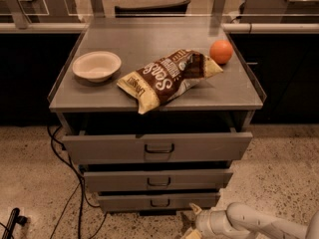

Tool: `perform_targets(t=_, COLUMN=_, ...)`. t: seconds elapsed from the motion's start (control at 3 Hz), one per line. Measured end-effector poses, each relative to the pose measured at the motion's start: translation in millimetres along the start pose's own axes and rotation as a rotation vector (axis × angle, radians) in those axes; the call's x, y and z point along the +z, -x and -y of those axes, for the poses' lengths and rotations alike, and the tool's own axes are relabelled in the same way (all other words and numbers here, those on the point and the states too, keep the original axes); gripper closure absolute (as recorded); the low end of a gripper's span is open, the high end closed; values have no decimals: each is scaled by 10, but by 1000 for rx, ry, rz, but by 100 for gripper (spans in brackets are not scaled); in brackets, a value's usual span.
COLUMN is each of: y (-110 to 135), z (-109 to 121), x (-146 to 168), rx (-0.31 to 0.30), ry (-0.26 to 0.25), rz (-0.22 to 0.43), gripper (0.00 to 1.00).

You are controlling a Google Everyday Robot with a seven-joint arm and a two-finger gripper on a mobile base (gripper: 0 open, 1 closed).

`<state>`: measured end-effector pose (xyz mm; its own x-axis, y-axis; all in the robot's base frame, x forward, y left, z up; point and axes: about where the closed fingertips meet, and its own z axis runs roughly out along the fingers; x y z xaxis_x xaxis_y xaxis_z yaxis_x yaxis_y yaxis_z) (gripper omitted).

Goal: Open bottom drawer

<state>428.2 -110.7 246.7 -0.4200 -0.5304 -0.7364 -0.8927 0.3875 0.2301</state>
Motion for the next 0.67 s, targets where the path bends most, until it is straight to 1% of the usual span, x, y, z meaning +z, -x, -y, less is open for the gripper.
perform_targets(t=0.33, y=22, z=291, x=69, rx=-59, ry=-62, rz=6, gripper=0)
perform_targets(t=0.67, y=106, z=505, x=55, rx=-111, ry=-113, rz=18, gripper=0)
